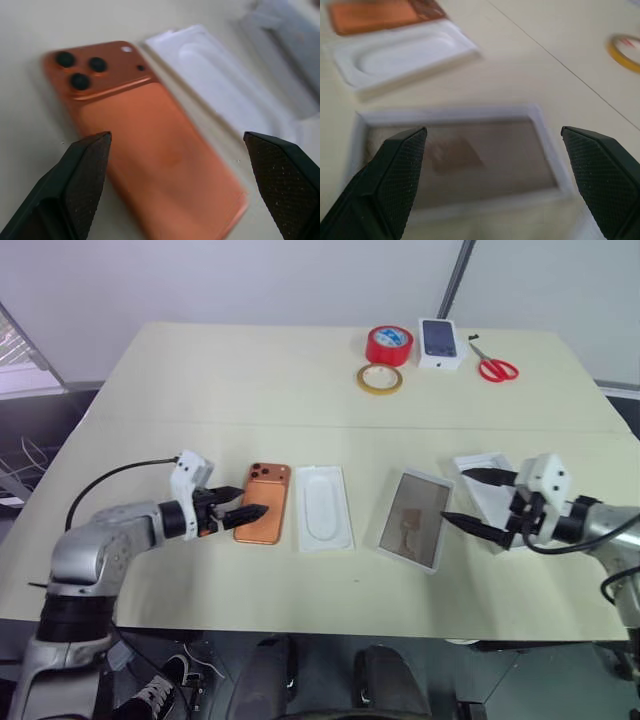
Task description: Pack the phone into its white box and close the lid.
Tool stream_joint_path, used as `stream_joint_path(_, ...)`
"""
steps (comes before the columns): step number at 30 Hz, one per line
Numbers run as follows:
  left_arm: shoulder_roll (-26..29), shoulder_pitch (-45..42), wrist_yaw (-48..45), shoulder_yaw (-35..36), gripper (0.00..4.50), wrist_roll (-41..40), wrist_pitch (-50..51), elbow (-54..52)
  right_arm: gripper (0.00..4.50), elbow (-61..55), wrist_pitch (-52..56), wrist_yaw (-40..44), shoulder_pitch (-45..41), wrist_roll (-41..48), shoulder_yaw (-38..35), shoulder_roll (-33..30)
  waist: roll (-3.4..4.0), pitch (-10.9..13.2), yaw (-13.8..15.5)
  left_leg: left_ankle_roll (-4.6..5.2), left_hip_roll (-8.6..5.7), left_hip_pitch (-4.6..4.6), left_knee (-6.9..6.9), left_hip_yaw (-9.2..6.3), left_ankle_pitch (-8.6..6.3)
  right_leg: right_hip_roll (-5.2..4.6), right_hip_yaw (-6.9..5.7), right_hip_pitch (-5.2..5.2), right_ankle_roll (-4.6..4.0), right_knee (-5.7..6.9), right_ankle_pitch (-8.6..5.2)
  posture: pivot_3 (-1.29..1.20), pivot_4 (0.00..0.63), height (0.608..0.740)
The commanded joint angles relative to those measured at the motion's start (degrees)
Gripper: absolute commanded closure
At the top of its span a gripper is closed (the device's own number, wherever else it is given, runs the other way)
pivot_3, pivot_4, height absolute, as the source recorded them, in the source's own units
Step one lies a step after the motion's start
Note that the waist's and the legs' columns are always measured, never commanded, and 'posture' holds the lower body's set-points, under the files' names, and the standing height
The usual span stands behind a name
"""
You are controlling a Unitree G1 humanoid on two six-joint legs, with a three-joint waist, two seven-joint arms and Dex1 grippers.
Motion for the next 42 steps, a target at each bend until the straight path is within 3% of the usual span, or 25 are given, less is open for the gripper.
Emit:
stream_joint_path(1, -1.1, -3.0, 2.2, 3.4, 0.08, -6.7, 9.8, -1.3, 0.02, -1.2, 0.1, -0.7, -2.6, 0.4, 1.2, 1.1, 0.0, 0.0, 0.0, 0.0, -0.01, 0.0, 0.01, 0.0, 0.0, 0.01, 0.0, 0.0, 0.01, 0.01, 0.0, 0.0, 0.15, 0.728)
stream_joint_path(8, -2.0, -4.6, 4.6, 4.8, 0.08, -13.1, 21.9, -1.0, 0.02, 0.9, -2.5, -0.6, -2.7, -1.4, 2.7, 2.0, 0.0, 0.0, -0.1, -0.02, 0.0, 0.01, 0.02, 0.0, 0.02, 0.18, -0.01, -0.01, 0.02, 0.02, -0.01, 0.0, 0.15, 0.728)
stream_joint_path(18, -8.7, -6.2, 9.1, 3.5, 0.08, -12.9, 25.9, 2.2, 0.02, 2.3, -4.6, -1.1, -2.5, -2.4, 2.9, 3.1, 0.0, 0.0, 0.0, -0.11, 0.0, 0.02, 0.02, 0.0, 0.08, 0.19, 0.01, 0.02, 0.02, 0.01, -0.01, 0.0, 0.15, 0.728)
stream_joint_path(32, -11.1, -8.5, 12.9, -0.9, 0.08, -9.2, 27.7, 5.7, 0.02, 2.3, -5.6, -2.4, -1.7, -2.9, 1.9, 3.6, 0.02, 0.0, 0.0, -0.36, 0.0, 0.1, 0.02, -0.02, 0.22, 0.18, 0.02, 0.13, 0.01, 0.0, -0.01, 0.0, 0.15, 0.728)
stream_joint_path(36, -11.3, -8.6, 13.6, -1.0, 1.85, -8.7, 27.9, 6.2, 0.0, 2.4, -6.0, -2.8, -1.7, -2.9, 2.1, 3.7, 0.02, 0.0, -0.1, -0.36, 0.0, 0.11, 0.02, -0.02, 0.22, 0.18, 0.03, 0.14, 0.02, -0.01, -0.01, 0.0, 0.15, 0.728)
stream_joint_path(40, -12.3, -8.4, 15.0, -0.3, 4.03, -8.0, 28.6, 6.6, 0.0, 2.3, -6.3, -3.0, -1.6, -2.9, 2.2, 3.8, 0.01, 0.0, 0.0, -0.36, 0.0, 0.1, 0.02, -0.02, 0.22, 0.18, 0.03, 0.12, 0.01, 0.0, -0.01, 0.0, 0.15, 0.728)
stream_joint_path(41, -12.6, -8.4, 15.3, 0.0, 4.45, -8.0, 28.8, 6.6, 0.0, 2.3, -6.3, -3.0, -1.6, -3.0, 2.3, 3.8, 0.04, 0.0, 0.0, -0.36, 0.0, 0.1, 0.02, -0.03, 0.22, 0.18, 0.03, 0.13, 0.02, 0.0, -0.01, 0.0, 0.15, 0.728)
stream_joint_path(42, -12.6, -8.2, 15.5, -0.1, 4.45, -7.9, 28.8, 6.6, 0.0, 2.1, -6.3, -3.0, -1.5, -2.9, 2.2, 3.7, 0.04, 0.0, 0.0, -0.36, -0.01, 0.14, 0.02, -0.03, 0.22, 0.16, 0.02, 0.18, 0.02, -0.01, -0.01, 0.0, 0.15, 0.728)
